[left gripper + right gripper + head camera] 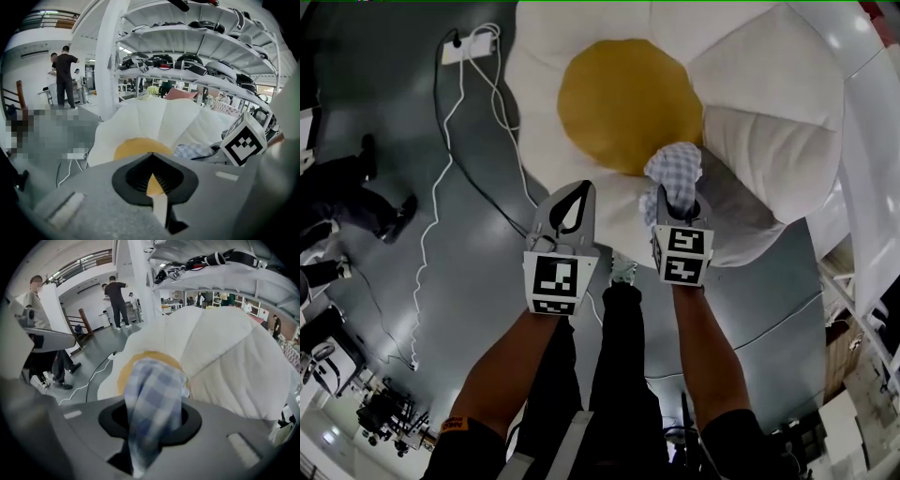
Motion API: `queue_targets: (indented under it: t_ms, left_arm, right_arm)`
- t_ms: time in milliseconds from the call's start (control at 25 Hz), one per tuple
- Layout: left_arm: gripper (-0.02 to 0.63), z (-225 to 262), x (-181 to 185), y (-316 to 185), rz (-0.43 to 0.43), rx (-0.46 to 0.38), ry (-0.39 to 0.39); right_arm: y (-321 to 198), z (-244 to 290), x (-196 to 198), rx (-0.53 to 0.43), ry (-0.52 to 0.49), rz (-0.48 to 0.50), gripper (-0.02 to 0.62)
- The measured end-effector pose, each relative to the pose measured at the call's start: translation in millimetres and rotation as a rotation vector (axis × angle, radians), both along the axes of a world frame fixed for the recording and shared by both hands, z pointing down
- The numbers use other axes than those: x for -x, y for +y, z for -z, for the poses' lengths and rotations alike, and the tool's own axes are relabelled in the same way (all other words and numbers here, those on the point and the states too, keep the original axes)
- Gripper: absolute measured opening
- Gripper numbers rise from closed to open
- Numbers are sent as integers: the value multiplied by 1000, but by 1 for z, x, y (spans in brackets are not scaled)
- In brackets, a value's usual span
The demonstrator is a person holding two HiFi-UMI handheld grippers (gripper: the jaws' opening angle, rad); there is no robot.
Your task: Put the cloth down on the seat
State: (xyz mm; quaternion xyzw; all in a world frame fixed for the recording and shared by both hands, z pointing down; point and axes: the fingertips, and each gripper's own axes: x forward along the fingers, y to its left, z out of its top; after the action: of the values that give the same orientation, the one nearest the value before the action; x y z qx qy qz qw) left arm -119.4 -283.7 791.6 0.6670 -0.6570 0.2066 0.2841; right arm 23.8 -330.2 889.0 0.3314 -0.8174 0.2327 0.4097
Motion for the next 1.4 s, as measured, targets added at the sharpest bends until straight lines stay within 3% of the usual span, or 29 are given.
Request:
queue_targets:
  t_ms: [360,560,880,1040,1280,1400]
  left_arm:
    - [0,-13,5,-1,15,15,12]
    - [0,-13,7,-2,6,12,8]
    - [0,9,13,-3,12,-14,6]
    - [0,34,18,1,15,-42,-4]
    - [0,69,14,14,-4,-46,6]
    - [0,91,10,24,-11,-51,12]
  right_arm:
    - [-3,-42,19,83,4,7,152]
    - [0,-53,27,135,-4,14,209]
    - [-7,-12,41,89,-51,15,227]
    - [-4,26,42,38,-68,6,196]
    - [8,85,33,-33,-47,-57,42]
    - [20,116,26,-64,-48,-90,3]
